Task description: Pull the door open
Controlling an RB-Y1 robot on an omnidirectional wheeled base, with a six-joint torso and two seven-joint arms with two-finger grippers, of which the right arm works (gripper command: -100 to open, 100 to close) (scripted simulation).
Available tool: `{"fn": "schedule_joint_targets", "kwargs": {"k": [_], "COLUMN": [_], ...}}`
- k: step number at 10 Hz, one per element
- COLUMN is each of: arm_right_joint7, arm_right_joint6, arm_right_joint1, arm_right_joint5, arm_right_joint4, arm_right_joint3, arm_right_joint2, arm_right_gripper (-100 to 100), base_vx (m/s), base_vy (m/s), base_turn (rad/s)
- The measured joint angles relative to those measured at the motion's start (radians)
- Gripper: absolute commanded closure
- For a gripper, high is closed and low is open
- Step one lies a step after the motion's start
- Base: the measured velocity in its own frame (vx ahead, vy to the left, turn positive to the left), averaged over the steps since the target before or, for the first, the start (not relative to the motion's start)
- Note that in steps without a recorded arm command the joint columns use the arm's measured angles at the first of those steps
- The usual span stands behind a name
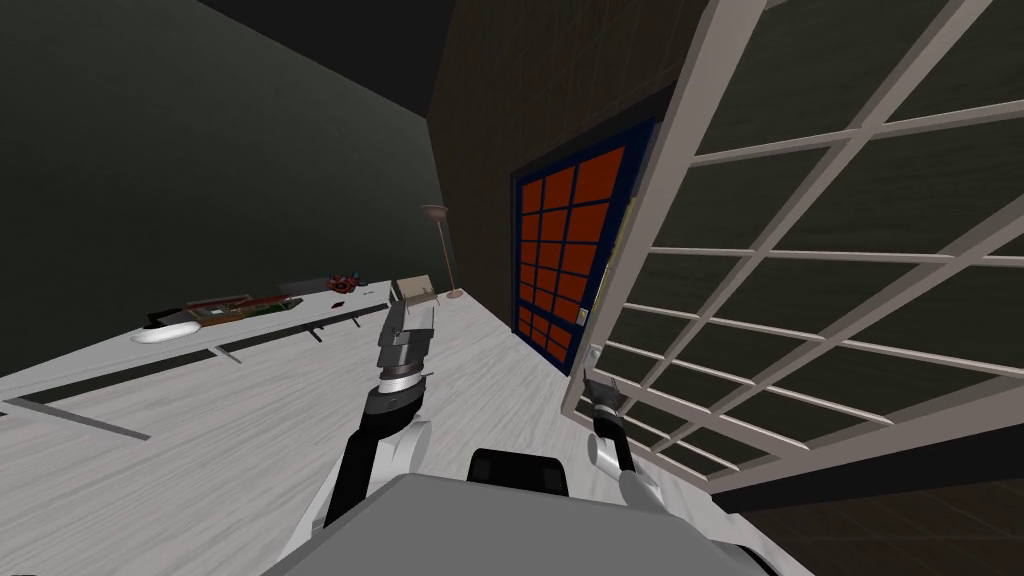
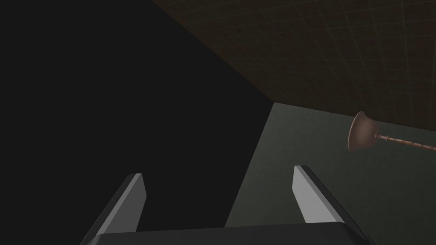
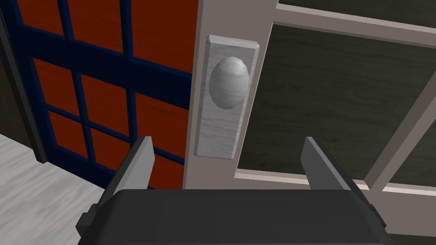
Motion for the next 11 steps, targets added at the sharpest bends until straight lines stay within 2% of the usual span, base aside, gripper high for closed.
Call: {"fn": "schedule_joint_targets", "kwargs": {"k": [4,5,6,7,8,9,10,11], "arm_right_joint7": [-0.084,-0.089,-0.095,-0.109,-0.126,-0.145,-0.173,-0.180], "arm_right_joint6": [0.005,0.005,0.018,0.010,0.005,-0.006,-0.030,-0.024], "arm_right_joint1": [-0.007,-0.007,0.021,0.014,0.022,0.015,0.005,0.021], "arm_right_joint5": [-0.026,-0.027,-0.029,-0.030,-0.032,-0.034,-0.034,-0.036], "arm_right_joint4": [-0.004,-0.004,-0.039,-0.015,-0.012,0.014,0.060,0.034], "arm_right_joint3": [0.009,0.009,0.007,0.007,0.005,0.005,0.007,0.004], "arm_right_joint2": [0.007,0.007,-0.007,-0.018,-0.034,-0.048,-0.068,-0.074], "arm_right_gripper": [-100,-100,-100,-100,-100,-100,-100,-100], "base_vx": [-0.073,0.167,0.197,0.183,0.179,0.193,0.130,0.140], "base_vy": [-0.015,-0.017,0.017,0.020,0.013,0.004,-0.031,-0.044], "base_turn": [0.025,0.111,0.057,0.103,0.091,0.084,0.024,0.124]}}
